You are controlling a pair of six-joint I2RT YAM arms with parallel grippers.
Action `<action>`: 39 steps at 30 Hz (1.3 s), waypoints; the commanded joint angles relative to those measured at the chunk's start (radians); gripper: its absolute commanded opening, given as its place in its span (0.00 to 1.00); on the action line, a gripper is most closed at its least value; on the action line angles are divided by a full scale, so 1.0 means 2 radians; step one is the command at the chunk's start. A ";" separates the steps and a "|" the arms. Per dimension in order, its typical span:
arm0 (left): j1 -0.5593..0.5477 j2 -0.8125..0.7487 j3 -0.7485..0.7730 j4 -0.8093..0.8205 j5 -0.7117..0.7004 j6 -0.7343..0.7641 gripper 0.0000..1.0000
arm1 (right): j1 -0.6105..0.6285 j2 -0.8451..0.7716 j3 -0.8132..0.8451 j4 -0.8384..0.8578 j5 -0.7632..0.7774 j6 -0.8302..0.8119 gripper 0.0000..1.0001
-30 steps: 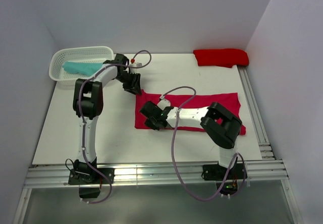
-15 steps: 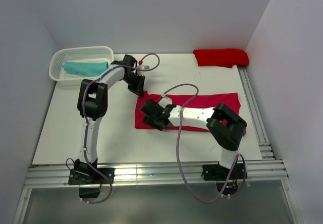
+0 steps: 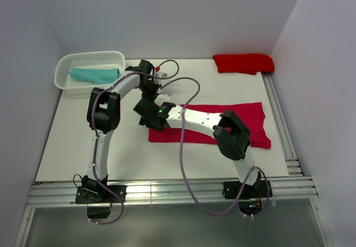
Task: Roll the t-shirts
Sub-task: Roll the tshirt
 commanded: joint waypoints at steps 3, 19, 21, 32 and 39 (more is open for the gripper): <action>-0.002 -0.013 0.021 -0.013 -0.025 0.004 0.19 | 0.006 0.068 0.072 -0.077 0.024 -0.017 0.64; -0.013 -0.008 0.033 -0.020 -0.053 0.000 0.19 | 0.036 0.146 0.119 -0.128 0.007 -0.019 0.67; -0.015 -0.008 0.035 -0.022 -0.057 0.000 0.19 | 0.038 0.148 0.112 -0.132 0.004 -0.011 0.65; -0.019 -0.003 0.045 -0.024 -0.086 -0.001 0.20 | 0.035 0.145 0.079 -0.094 -0.024 -0.016 0.23; -0.020 -0.006 0.063 -0.022 -0.113 0.001 0.21 | 0.017 0.016 -0.121 0.164 -0.083 0.014 0.07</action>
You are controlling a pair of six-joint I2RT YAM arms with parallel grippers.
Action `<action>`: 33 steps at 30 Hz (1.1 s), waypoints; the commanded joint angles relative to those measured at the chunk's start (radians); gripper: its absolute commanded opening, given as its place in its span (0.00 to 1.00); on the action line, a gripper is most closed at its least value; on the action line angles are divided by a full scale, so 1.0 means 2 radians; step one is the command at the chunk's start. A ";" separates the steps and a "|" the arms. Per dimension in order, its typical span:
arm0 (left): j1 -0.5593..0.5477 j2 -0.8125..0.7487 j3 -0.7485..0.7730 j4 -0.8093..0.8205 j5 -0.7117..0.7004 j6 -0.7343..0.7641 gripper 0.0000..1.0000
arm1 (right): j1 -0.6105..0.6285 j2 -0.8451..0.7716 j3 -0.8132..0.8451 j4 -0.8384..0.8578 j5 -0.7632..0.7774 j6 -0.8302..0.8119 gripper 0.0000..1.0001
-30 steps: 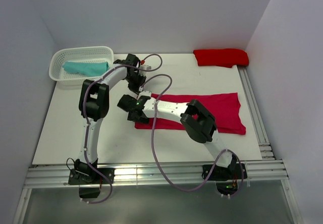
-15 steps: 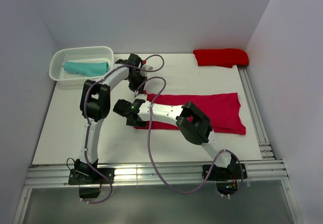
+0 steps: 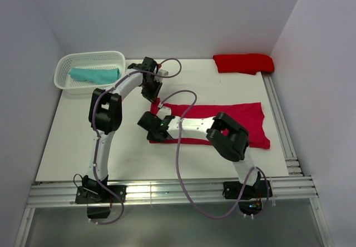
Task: Roll the t-shirts
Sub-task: Roll the tshirt
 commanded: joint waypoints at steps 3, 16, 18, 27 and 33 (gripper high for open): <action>-0.003 -0.010 0.028 0.010 -0.028 0.003 0.25 | -0.022 -0.074 -0.150 0.239 -0.091 0.042 0.05; -0.003 -0.056 0.023 0.028 0.017 0.016 0.63 | -0.064 -0.091 -0.351 0.575 -0.159 0.166 0.01; -0.001 -0.065 0.024 0.024 0.037 0.017 0.64 | -0.066 -0.087 -0.364 0.610 -0.169 0.179 0.01; 0.030 -0.106 -0.016 0.007 0.110 0.029 0.63 | -0.078 -0.073 -0.416 0.699 -0.177 0.227 0.01; 0.068 -0.125 -0.079 0.004 0.150 0.038 0.62 | -0.080 -0.068 -0.417 0.700 -0.181 0.232 0.00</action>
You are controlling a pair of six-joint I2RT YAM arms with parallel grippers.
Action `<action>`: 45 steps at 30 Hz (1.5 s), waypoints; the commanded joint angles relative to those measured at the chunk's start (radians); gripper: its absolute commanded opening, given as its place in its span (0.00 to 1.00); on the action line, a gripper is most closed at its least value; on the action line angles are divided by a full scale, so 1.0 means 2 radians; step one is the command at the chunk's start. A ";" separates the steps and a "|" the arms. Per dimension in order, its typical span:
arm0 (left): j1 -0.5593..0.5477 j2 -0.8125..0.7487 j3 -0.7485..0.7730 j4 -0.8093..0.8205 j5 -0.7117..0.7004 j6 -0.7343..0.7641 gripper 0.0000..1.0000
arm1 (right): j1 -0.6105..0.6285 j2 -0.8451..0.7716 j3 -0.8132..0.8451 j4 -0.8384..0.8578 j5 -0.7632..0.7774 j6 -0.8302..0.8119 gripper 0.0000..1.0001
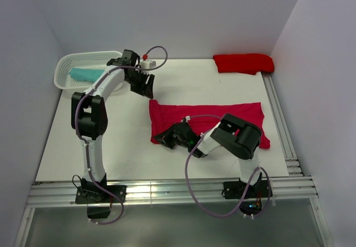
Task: Roll the t-shirts
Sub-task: Roll the tshirt
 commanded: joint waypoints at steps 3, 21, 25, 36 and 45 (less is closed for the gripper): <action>0.026 -0.027 -0.070 0.015 0.046 0.004 0.64 | -0.004 0.009 0.002 0.025 -0.007 0.010 0.00; 0.025 0.031 -0.112 0.093 0.091 -0.107 0.58 | -0.005 0.004 0.011 0.000 -0.009 0.002 0.00; 0.020 0.040 -0.102 0.092 0.069 -0.107 0.53 | -0.006 0.007 0.013 -0.001 -0.011 0.000 0.00; -0.030 0.033 -0.059 0.055 -0.067 -0.077 0.00 | -0.002 -0.030 0.068 -0.178 0.014 -0.062 0.07; -0.056 0.045 -0.020 0.016 -0.151 -0.055 0.00 | 0.017 -0.059 0.161 -0.388 0.093 -0.124 0.38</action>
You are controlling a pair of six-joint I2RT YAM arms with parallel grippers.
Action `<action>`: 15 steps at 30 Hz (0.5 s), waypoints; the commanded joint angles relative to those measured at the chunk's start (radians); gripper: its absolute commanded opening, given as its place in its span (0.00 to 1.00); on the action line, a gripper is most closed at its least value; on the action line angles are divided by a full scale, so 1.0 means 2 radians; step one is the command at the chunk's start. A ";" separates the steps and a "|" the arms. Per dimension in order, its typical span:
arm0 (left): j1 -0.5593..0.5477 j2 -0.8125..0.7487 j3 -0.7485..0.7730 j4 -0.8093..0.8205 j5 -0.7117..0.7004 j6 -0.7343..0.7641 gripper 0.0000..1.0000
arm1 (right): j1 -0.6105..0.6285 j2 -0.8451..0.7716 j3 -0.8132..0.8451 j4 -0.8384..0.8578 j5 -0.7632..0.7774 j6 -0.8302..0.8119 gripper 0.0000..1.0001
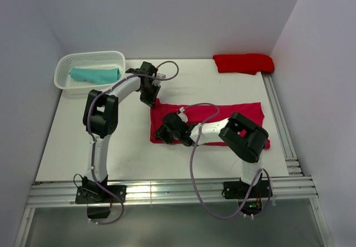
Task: Roll the t-shirts
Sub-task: Roll the tshirt
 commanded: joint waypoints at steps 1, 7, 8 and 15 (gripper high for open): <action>-0.005 0.002 0.033 -0.027 -0.046 0.022 0.00 | 0.012 -0.023 0.050 -0.121 0.056 -0.043 0.40; -0.007 0.015 0.052 -0.047 -0.052 0.028 0.00 | 0.041 -0.017 0.137 -0.240 0.115 -0.072 0.48; -0.007 0.016 0.053 -0.048 -0.052 0.029 0.00 | 0.043 -0.015 0.148 -0.260 0.121 -0.077 0.49; -0.014 0.026 0.064 -0.056 -0.050 0.026 0.00 | 0.049 0.026 0.252 -0.327 0.181 -0.123 0.52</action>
